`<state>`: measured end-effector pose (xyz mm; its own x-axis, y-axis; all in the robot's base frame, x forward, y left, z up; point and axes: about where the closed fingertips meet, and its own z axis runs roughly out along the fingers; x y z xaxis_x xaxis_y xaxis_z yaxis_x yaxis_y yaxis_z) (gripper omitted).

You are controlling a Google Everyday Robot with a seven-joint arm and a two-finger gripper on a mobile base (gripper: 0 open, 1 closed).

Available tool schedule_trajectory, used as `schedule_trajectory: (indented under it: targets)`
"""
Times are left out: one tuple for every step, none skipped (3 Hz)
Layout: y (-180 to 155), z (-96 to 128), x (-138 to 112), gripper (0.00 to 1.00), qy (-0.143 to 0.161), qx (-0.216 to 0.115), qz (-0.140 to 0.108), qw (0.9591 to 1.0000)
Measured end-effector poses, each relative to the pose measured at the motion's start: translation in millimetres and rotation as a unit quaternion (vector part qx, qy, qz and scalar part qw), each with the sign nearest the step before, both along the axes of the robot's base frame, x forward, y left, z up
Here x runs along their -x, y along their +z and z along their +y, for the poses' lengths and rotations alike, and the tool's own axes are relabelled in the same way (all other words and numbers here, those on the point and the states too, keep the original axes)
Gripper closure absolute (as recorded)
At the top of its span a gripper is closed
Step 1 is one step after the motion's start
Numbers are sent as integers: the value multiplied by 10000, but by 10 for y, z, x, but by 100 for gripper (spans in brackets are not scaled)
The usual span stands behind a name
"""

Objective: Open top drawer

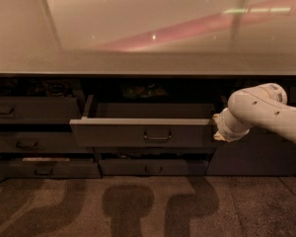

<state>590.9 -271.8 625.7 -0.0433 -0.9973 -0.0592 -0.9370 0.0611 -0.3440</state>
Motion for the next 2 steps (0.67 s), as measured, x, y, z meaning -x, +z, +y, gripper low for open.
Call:
schedule_trajectory:
  targets:
    - [-12, -3, 71, 100, 39, -1, 19, 10000]
    - [0, -3, 71, 100, 39, -1, 20, 10000]
